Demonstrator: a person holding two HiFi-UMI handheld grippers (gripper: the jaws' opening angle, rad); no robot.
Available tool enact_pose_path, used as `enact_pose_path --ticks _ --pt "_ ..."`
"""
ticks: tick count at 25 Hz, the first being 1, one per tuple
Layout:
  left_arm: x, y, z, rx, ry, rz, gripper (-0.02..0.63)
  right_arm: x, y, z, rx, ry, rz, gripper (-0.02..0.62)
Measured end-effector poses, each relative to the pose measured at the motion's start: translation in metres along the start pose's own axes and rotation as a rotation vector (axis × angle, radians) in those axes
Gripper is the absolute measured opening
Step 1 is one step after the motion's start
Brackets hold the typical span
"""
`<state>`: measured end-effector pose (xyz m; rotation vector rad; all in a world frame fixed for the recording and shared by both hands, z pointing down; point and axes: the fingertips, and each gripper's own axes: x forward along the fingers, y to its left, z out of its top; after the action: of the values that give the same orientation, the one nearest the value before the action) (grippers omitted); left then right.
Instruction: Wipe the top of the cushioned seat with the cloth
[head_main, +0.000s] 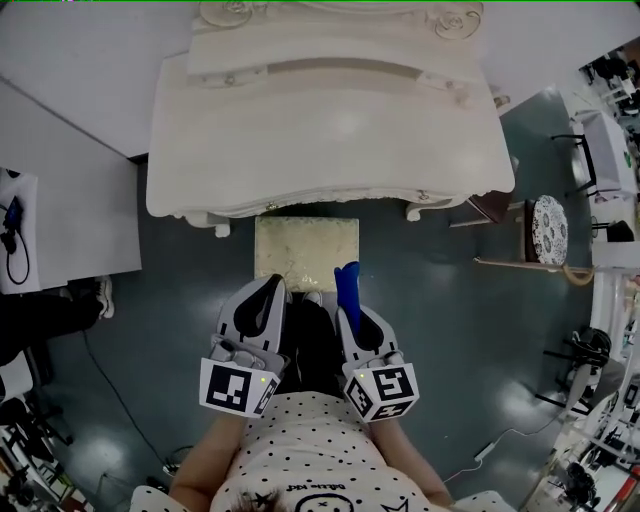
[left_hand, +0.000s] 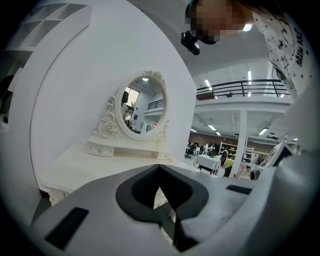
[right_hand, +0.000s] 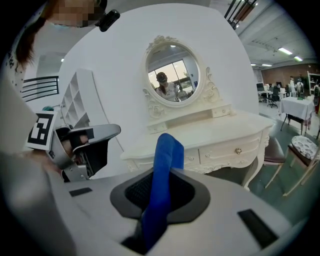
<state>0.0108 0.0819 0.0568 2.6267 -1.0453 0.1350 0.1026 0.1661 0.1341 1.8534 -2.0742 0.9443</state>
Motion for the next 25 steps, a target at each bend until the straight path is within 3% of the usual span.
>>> enact_pose_path --ticks 10,17,25 --pt "0.048 0.011 -0.070 -0.032 0.052 0.071 -0.002 0.073 -0.065 -0.038 -0.011 0.060 -0.022 0.061" --pt "0.080 0.029 -0.134 -0.066 0.076 0.155 -0.002 0.142 -0.142 -0.080 -0.020 0.096 -0.092 0.061" --pt "0.108 0.043 -0.206 -0.104 0.137 0.176 -0.002 0.229 -0.226 -0.137 -0.009 0.163 -0.201 0.061"
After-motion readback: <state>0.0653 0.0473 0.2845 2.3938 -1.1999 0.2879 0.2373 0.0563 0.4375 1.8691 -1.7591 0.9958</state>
